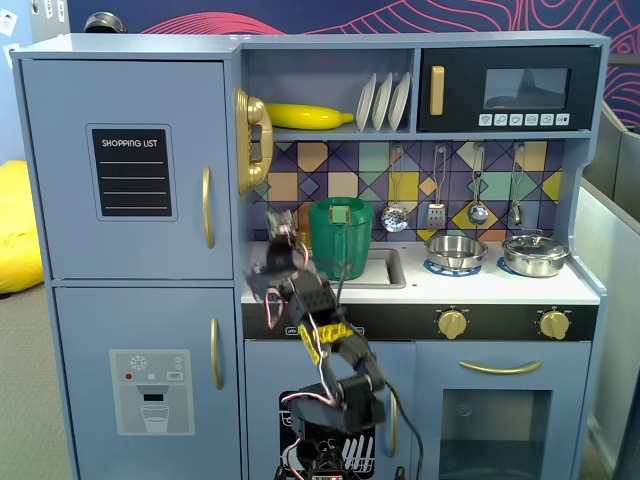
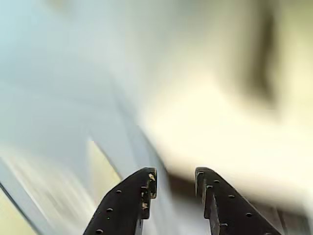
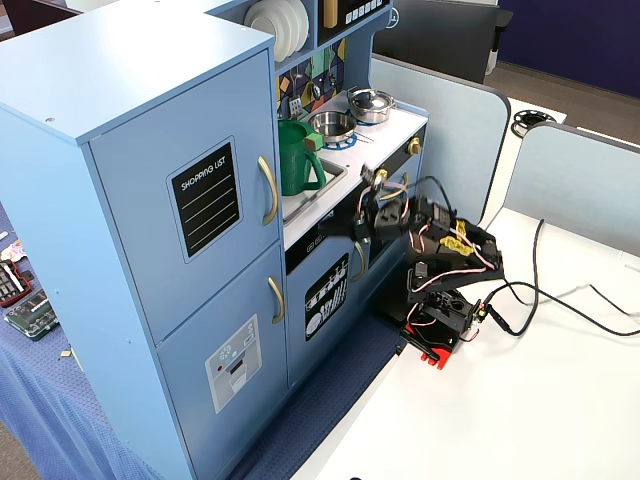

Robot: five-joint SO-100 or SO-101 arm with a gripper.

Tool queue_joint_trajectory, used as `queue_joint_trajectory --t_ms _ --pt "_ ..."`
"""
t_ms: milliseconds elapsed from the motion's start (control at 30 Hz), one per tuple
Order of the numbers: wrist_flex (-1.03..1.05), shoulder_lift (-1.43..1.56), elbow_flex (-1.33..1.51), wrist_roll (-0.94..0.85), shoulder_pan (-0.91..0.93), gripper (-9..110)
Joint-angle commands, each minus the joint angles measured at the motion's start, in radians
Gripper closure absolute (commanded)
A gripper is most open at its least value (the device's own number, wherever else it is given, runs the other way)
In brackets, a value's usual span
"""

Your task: Open the left cabinet door

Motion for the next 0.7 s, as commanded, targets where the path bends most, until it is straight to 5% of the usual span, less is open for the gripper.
queue_joint_trajectory --t_ms 0,667 --pt "-0.087 -0.14 -0.278 -0.038 -0.067 97" --pt "-0.373 -0.433 -0.437 -0.14 -0.201 94"
